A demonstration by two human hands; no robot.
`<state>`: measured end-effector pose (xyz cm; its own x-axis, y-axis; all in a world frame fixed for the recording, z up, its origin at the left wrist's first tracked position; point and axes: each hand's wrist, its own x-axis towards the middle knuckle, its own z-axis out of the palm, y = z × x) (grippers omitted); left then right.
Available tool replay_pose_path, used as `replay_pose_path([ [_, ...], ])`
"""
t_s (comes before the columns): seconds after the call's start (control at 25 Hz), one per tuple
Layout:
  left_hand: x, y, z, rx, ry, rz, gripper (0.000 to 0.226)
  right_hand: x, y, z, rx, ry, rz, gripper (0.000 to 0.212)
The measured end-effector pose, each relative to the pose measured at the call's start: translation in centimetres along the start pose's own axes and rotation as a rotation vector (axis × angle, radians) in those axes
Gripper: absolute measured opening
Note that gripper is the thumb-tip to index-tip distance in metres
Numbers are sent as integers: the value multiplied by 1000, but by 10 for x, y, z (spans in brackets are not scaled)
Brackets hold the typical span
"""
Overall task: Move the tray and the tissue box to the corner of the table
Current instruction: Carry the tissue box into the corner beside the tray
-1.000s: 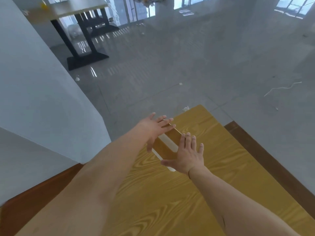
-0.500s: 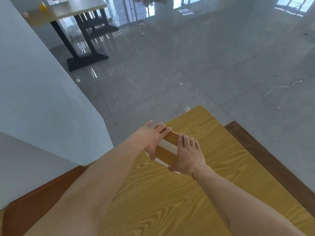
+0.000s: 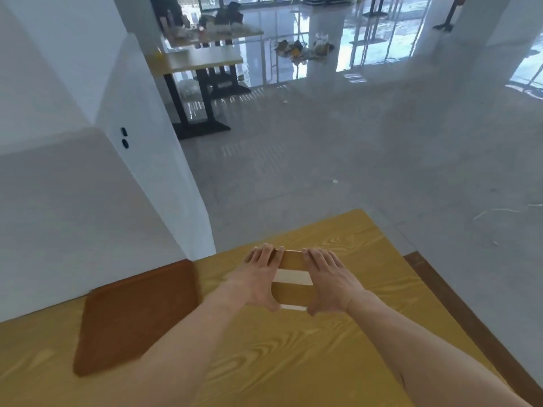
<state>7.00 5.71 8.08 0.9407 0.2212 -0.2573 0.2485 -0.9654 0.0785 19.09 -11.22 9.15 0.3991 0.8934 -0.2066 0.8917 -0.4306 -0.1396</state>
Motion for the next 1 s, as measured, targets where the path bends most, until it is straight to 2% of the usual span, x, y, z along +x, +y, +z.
replay_pose_path([
  [0.36, -170, 31, 20, -38, 133, -276, 134, -65, -71, 6, -73, 92, -405, 135],
  [0.72, -322, 54, 51, -112, 109, -667, 132, -98, -177, 26, -57, 17, -749, 135],
  [1.0, -431, 56, 77, -144, 149, -837, 131, -126, -273, 38, -80, 3, -958, 131],
])
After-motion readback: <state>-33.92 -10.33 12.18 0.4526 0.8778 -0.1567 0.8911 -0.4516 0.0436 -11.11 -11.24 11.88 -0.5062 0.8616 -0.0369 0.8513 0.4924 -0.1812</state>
